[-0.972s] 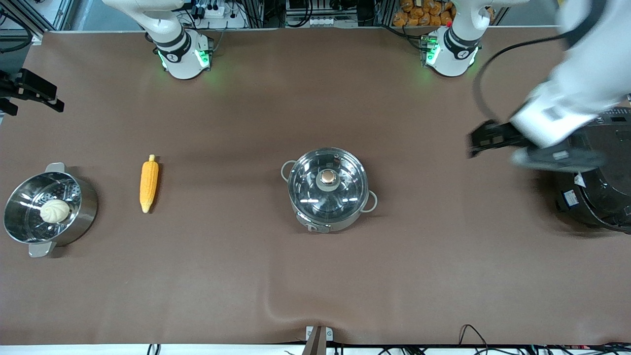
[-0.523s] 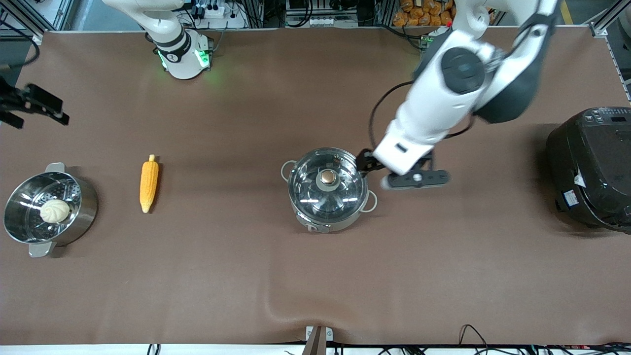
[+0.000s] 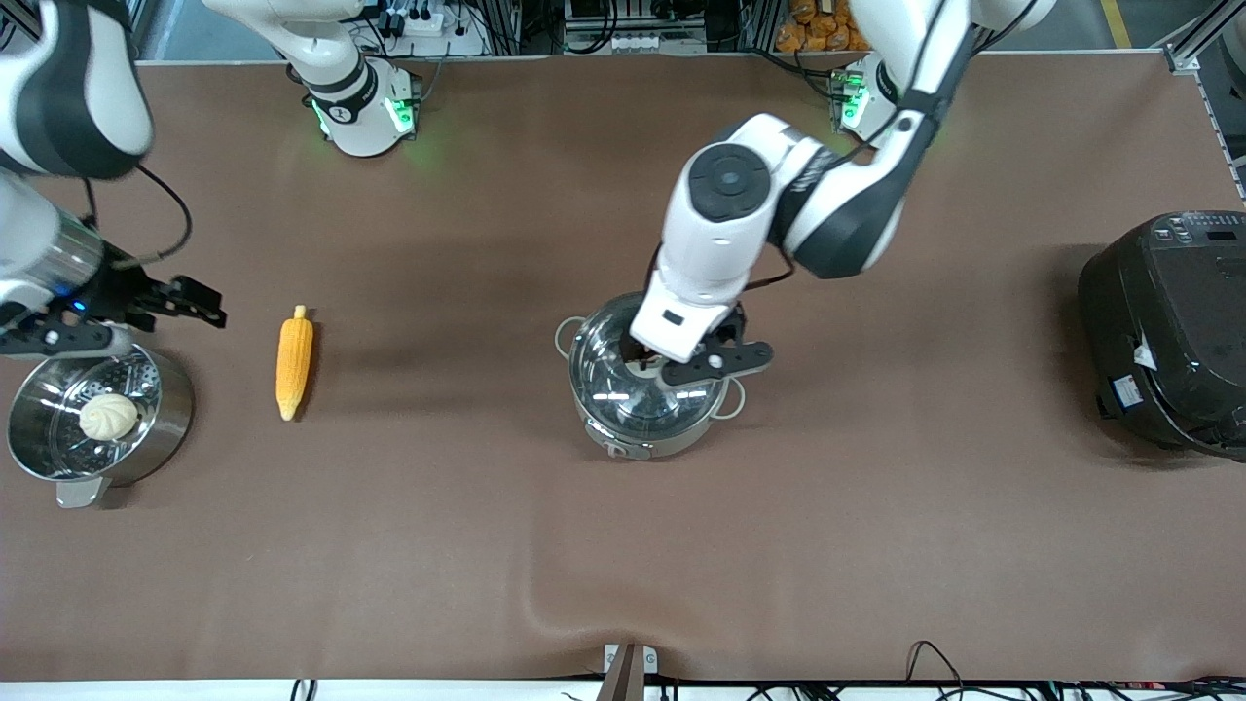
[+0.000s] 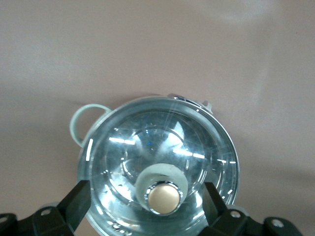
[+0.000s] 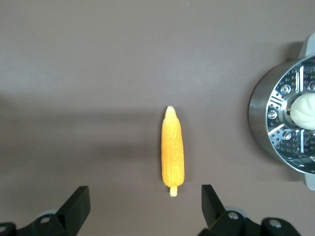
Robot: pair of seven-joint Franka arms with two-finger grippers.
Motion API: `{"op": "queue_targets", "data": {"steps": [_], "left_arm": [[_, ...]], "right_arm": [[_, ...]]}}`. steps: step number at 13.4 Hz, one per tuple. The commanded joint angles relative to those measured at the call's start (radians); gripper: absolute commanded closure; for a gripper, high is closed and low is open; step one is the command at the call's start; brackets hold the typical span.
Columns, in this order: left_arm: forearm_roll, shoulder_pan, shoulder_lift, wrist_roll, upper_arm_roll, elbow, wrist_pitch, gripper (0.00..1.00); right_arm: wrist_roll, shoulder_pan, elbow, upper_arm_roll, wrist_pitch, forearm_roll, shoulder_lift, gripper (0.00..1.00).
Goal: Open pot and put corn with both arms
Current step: 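Grasp the lid knob with the left gripper while the right gripper reaches the corn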
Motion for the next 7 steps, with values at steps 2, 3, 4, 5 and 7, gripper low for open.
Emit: {"op": "queue_targets", "data": {"steps": [2, 3, 4, 5, 7], "left_arm": [[0.021, -0.065, 0.053, -0.065, 0.043, 0.037, 0.025, 0.00], [0.021, -0.071, 0.065, -0.079, 0.043, 0.034, 0.023, 0.00], [0.022, -0.084, 0.073, -0.091, 0.043, 0.032, 0.023, 0.00], [0.024, -0.085, 0.079, -0.093, 0.042, 0.029, 0.020, 0.00], [0.022, -0.085, 0.080, -0.093, 0.040, 0.020, 0.015, 0.00]], "right_arm": [[-0.016, -0.037, -0.225, 0.006, 0.222, -0.002, -0.025, 0.00], [-0.016, -0.040, -0.256, 0.006, 0.261, -0.002, -0.009, 0.00], [-0.014, -0.040, -0.270, 0.006, 0.293, 0.000, 0.022, 0.00], [-0.013, -0.040, -0.272, 0.006, 0.315, 0.001, 0.060, 0.00], [-0.014, -0.040, -0.272, 0.006, 0.379, 0.001, 0.154, 0.00]]}}
